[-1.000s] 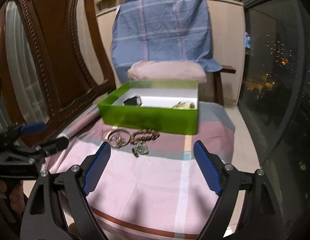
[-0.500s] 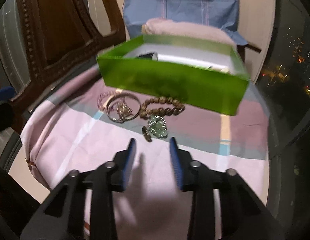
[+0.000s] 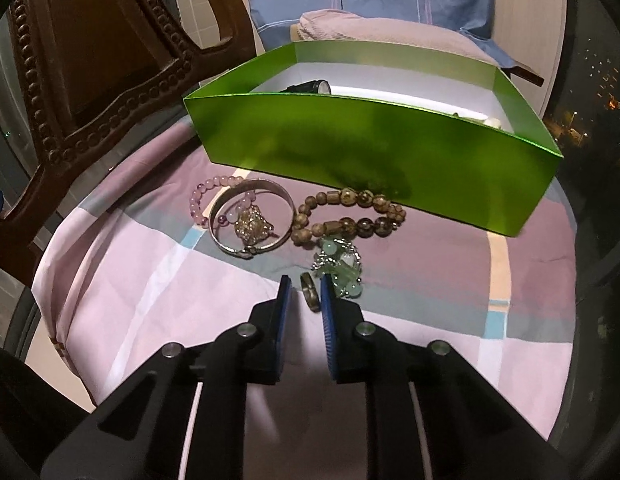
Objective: Organize jewelry
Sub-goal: 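Lower the right tool onto the small dark ring and close it, then grasp the green pendant with the left tool while the right tool lifts the ring, then carry the green pendant and small ring over the green box with both tools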
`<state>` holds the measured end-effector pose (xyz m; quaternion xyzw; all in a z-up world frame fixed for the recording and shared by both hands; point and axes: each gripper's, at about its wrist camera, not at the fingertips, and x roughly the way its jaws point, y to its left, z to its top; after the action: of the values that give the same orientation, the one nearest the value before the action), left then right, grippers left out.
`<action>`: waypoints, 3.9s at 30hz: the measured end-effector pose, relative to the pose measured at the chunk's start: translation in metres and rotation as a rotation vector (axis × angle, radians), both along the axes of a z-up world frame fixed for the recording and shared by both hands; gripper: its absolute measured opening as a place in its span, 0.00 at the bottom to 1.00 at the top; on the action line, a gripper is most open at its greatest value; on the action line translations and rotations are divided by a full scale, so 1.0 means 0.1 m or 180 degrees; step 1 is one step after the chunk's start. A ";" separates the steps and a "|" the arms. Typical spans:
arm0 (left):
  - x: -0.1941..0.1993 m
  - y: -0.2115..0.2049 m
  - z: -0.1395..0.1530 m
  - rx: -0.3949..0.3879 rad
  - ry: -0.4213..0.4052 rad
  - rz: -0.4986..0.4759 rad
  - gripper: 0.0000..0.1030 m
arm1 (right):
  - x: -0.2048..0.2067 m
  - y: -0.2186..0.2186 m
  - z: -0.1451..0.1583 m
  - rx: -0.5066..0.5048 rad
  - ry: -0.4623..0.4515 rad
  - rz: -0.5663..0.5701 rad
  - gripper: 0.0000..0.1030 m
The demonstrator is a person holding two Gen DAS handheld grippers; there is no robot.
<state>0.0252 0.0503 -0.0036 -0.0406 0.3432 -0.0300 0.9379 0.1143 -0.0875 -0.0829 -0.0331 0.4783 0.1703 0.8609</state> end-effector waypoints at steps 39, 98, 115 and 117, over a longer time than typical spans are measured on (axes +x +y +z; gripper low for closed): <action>1.05 -1.20 -0.86 -0.0046 0.0840 -0.0262 0.07 | -0.38 -1.17 0.96 0.0932 -0.0582 -0.0536 0.05; 0.25 -0.22 -0.09 -0.0098 0.0113 -0.0146 0.08 | -0.58 -0.76 0.91 0.0518 -0.0728 -0.0334 0.05; 0.85 -0.32 0.27 -0.0104 0.0028 -0.0190 0.08 | -0.04 -0.82 1.16 0.0720 -0.1023 -0.0400 0.05; 1.10 -0.35 0.31 -0.0080 0.0023 -0.0175 0.08 | 0.18 -0.84 1.14 0.0770 -0.1046 -0.0456 0.05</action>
<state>0.1348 0.0154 0.0278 -0.0430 0.3472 -0.0599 0.9349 0.1320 -0.1719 0.0312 0.0772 0.3087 0.1571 0.9349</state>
